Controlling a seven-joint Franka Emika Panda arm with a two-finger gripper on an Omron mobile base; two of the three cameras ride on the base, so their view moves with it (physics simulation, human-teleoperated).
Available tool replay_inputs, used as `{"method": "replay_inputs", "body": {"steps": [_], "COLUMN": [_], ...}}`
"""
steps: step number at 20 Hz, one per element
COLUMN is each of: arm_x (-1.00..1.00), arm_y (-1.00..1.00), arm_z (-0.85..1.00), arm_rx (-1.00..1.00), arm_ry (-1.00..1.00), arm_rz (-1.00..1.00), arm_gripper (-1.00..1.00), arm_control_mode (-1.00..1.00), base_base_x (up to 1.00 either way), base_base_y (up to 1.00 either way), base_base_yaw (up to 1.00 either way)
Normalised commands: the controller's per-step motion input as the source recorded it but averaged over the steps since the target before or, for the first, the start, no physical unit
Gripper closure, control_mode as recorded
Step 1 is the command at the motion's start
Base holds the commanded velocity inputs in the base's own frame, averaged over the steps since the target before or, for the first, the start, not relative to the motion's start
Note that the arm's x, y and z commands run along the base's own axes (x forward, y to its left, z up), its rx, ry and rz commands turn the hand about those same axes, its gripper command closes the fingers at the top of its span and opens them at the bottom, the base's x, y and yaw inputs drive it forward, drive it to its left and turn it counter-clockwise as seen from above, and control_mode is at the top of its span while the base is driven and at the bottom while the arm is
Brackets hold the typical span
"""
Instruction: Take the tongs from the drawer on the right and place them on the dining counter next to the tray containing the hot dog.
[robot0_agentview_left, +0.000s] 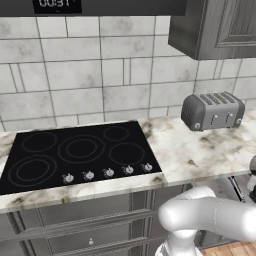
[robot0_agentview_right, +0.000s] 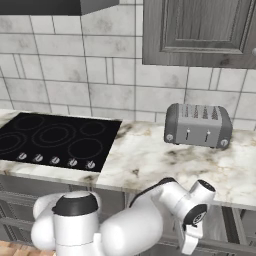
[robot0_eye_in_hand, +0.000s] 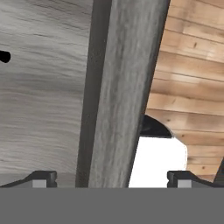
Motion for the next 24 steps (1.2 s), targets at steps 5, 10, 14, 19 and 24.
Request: {"method": "replay_inputs", "body": {"steps": [5, 10, 14, 19, 24], "arm_x": [0.00, -0.43, -0.60, -0.69, -0.69], "arm_y": [0.00, 0.00, 0.00, 0.00, 0.00], "arm_z": [-0.08, -0.20, -0.24, -0.21, -0.11], "arm_rx": [0.00, 0.00, 0.00, 0.00, 0.00], "arm_ry": [0.08, 0.07, 0.09, 0.02, 0.00], "arm_rz": [0.00, 0.00, 0.00, 0.00, 0.00], "arm_gripper": [-1.00, -1.00, -1.00, -1.00, -1.00], "arm_control_mode": [-1.00, -1.00, -1.00, -1.00, -1.00], "base_base_x": [0.00, 0.00, 0.00, 0.00, 0.00], "base_base_y": [0.00, 0.00, 0.00, 0.00, 0.00], "base_base_yaw": [0.00, 0.00, 0.00, 0.00, 0.00]}}
